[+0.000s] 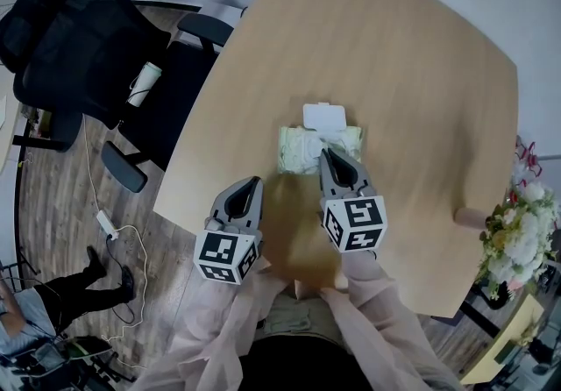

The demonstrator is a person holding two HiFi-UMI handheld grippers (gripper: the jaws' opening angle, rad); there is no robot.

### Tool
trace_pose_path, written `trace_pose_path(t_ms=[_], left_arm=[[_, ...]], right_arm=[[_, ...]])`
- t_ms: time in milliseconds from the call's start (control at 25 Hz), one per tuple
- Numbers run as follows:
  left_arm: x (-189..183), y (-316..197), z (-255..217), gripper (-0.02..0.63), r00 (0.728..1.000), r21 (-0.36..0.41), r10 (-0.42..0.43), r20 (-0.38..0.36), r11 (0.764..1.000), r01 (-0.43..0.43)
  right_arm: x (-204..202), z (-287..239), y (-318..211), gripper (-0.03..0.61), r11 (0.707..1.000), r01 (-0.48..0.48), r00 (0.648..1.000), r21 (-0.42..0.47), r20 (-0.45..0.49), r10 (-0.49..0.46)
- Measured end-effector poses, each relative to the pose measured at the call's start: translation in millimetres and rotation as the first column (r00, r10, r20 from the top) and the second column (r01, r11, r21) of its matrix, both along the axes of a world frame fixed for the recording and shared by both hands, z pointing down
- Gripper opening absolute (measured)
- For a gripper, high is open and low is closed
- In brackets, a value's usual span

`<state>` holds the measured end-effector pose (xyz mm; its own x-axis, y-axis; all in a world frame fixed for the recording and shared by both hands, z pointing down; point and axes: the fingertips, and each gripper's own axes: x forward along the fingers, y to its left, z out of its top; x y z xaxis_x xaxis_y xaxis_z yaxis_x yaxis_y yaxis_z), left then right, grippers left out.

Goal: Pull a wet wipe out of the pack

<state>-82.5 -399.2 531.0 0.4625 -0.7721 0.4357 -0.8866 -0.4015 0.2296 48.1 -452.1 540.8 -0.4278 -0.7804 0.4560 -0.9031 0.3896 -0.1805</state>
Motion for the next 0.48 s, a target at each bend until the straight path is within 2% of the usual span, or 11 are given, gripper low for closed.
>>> trace_pose_path(t_ms=[480], left_arm=[[2.8,10.4,-6.3,0.012,1.0,0.01,0.002,0.001,1.0,-0.002]], right_arm=[[2.7,-6.3,13.2,0.026,1.0,-0.001,1.0,0.006,0.002,0.001]])
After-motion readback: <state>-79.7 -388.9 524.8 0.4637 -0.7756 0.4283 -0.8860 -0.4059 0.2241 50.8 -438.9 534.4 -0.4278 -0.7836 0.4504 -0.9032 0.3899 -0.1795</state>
